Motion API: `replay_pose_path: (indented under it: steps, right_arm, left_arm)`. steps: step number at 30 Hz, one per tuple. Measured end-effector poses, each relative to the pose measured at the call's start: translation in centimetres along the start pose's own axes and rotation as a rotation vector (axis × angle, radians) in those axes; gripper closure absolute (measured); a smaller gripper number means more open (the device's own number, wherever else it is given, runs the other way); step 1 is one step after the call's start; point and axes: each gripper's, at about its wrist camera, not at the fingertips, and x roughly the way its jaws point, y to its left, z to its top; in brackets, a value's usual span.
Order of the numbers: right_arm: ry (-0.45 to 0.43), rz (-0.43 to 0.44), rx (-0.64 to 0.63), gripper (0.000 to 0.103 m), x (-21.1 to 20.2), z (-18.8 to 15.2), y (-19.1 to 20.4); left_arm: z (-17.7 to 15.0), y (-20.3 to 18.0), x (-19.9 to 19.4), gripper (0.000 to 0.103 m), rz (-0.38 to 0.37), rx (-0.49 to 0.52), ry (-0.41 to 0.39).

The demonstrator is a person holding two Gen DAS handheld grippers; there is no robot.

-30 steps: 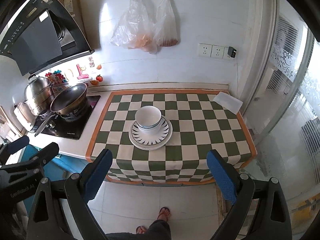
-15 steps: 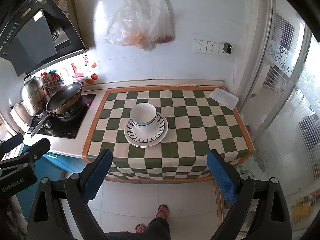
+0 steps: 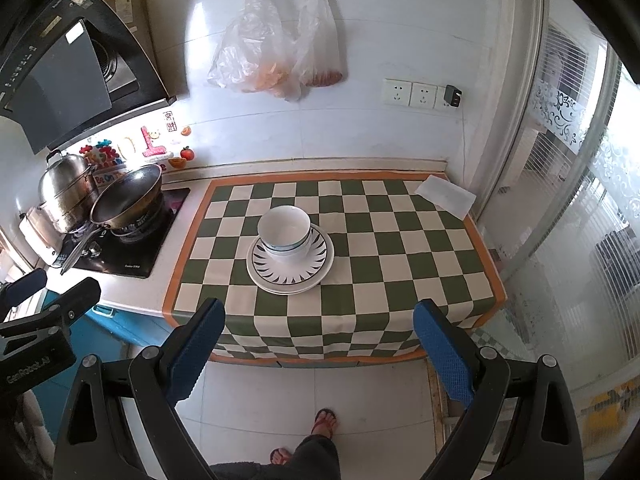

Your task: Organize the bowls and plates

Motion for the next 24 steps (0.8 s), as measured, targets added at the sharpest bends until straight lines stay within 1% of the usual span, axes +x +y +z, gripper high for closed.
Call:
replay_pose_path:
  steps: [24]
  right_arm:
    - [0.005, -0.003, -0.005, 0.006, -0.19, -0.13, 0.10]
  left_arm:
    - [-0.03, 0.36, 0.27, 0.006, -0.013, 0.007, 0.005]
